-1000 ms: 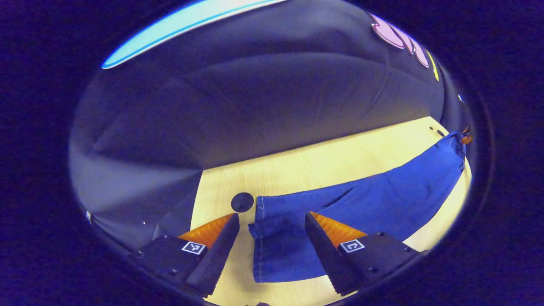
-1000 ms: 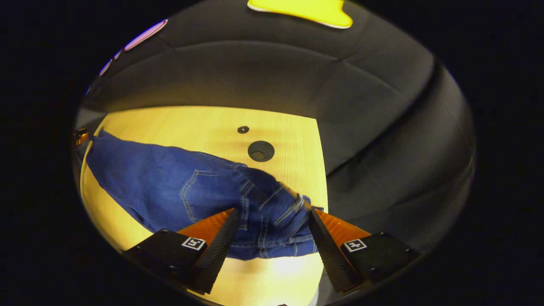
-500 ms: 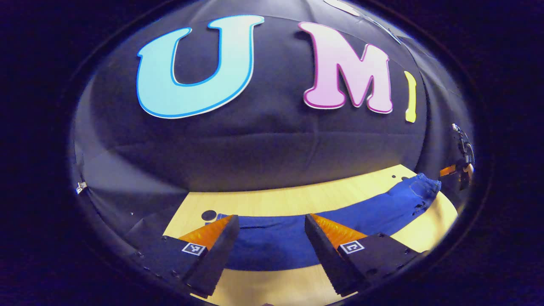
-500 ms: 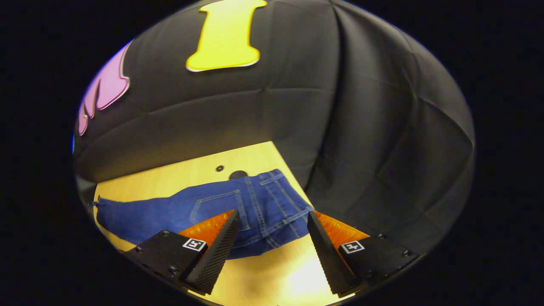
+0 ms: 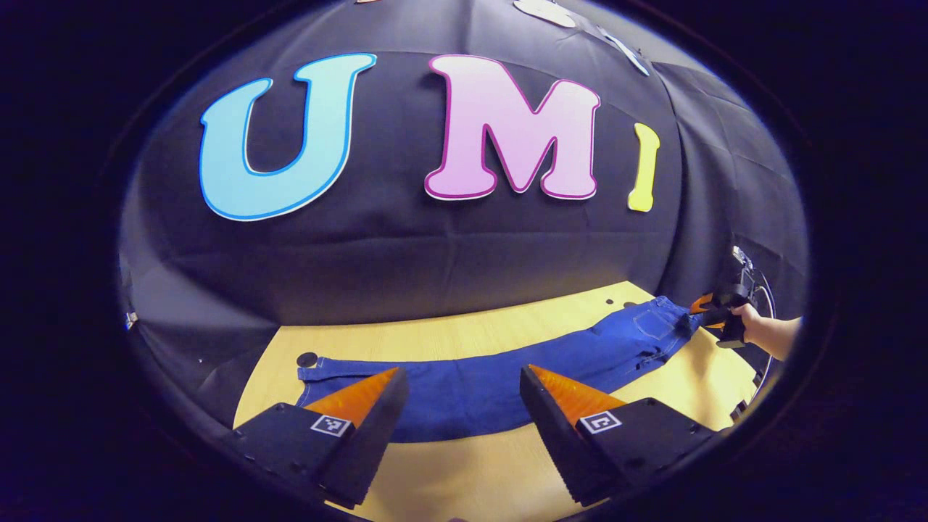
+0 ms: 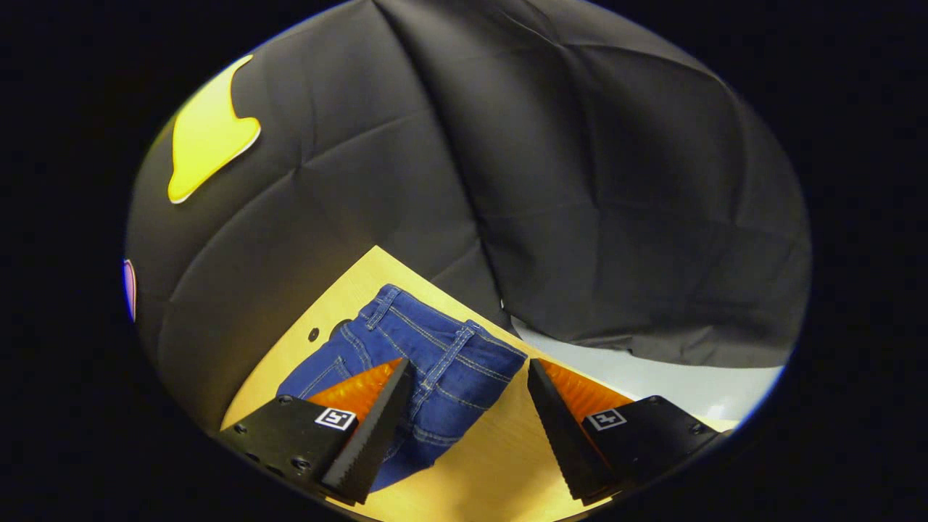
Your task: Grasp the waist and the cuffs of the jeans and fold them to make the two legs overlap; first hold the waist and fold one-third of the jeans toward the cuffs, then hold the cuffs and fold the remaining one-third in the same direction to finish folding.
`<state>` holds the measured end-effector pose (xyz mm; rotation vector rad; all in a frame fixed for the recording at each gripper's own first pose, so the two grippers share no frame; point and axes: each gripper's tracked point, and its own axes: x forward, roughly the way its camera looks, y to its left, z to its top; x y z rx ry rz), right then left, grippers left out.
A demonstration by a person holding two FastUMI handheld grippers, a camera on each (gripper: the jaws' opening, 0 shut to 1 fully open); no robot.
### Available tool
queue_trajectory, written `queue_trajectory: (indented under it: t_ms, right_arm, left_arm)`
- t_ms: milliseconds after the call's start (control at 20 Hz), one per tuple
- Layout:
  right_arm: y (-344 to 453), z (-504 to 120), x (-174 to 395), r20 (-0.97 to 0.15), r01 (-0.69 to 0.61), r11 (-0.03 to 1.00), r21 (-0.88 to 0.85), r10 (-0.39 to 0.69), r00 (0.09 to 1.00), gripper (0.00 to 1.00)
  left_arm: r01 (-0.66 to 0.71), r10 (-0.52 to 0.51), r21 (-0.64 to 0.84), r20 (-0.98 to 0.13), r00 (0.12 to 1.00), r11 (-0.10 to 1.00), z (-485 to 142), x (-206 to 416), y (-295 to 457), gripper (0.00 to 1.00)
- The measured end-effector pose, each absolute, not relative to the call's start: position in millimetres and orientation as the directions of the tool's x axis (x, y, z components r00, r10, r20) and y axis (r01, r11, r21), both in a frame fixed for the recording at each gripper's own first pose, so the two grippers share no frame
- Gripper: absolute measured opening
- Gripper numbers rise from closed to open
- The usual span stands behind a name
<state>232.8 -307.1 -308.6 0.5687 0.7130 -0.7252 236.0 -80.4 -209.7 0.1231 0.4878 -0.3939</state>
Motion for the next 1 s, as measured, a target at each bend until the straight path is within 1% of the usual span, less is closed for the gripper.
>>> queue_trajectory:
  t_ms: [150,250,300,400,450,500,550,600,700,750,800,850,1000]
  right_arm:
    - [-306.8,-308.0,222.1,-0.764,0.76,0.616,0.209,-0.382,0.52,0.99]
    - [-312.1,-302.9,231.7,-0.737,0.761,0.619,0.193,-0.42,0.529,0.99]
    - [-311.4,-307.6,233.4,-0.741,0.762,0.619,0.193,-0.416,0.526,0.96]
    - [-310.1,-312.8,235.8,-0.731,0.757,0.632,0.164,-0.438,0.523,0.68]
    - [-304.6,-315.9,232.3,-0.747,0.737,0.656,0.16,-0.407,0.525,0.74]
    - [-301.9,-313.4,238.3,-0.734,0.713,0.676,0.188,-0.385,0.559,0.49]
    - [-301.2,-314.2,240.0,-0.739,0.701,0.682,0.209,-0.359,0.57,0.43]
    - [-299.3,-308.4,245.7,-0.726,0.678,0.69,0.254,-0.327,0.605,0.32]
    - [-294.7,-314.7,245.8,-0.725,0.654,0.69,0.309,-0.274,0.632,0.18]
    - [-294.7,-312.6,245.6,-0.717,0.641,0.7,0.316,-0.266,0.644,0.13]
    - [-298.1,-302.3,248.7,-0.697,0.631,0.712,0.309,-0.281,0.659,0.12]
    - [-298.8,-292.5,251.0,-0.667,0.612,0.734,0.294,-0.302,0.681,0.06]
    - [-299.5,-257.3,254.7,-0.593,0.564,0.781,0.267,-0.329,0.735,0.05]
  left_arm:
    - [0.403,-0.353,-0.006,-0.492,0.796,0.915,-212.6,233.0,-93.5,0.99]
    - [0.402,-0.358,-0.019,-0.492,0.793,0.916,-212.9,232.5,-99.5,0.99]
    - [0.405,-0.363,-0.022,-0.491,0.792,0.914,-213.3,232.0,-101.6,0.98]
    - [0.41,-0.368,-0.027,-0.493,0.788,0.912,-214.9,230.8,-105.3,0.99]
    - [0.409,-0.369,-0.032,-0.496,0.786,0.912,-216.7,230.3,-107.6,0.99]
    - [0.404,-0.369,-0.04,-0.5,0.784,0.914,-218.3,231.1,-108.2,0.98]
    - [0.398,-0.367,-0.05,-0.504,0.782,0.916,-221.1,231.0,-107.9,0.98]
    - [0.386,-0.36,-0.058,-0.508,0.782,0.921,-223.9,229.5,-106.7,0.98]
    - [0.362,-0.349,-0.079,-0.514,0.784,0.929,-231.1,227.0,-101.4,0.99]
    - [0.347,-0.341,-0.089,-0.517,0.785,0.934,-235.9,225.3,-98.5,0.99]
    - [0.329,-0.332,-0.102,-0.521,0.787,0.939,-239.9,223.7,-94.8,0.99]
    - [0.314,-0.329,-0.12,-0.522,0.787,0.942,-243.8,220.2,-92.5,0.99]
    - [0.284,-0.322,-0.154,-0.529,0.785,0.946,-252.1,211.5,-82.6,0.97]
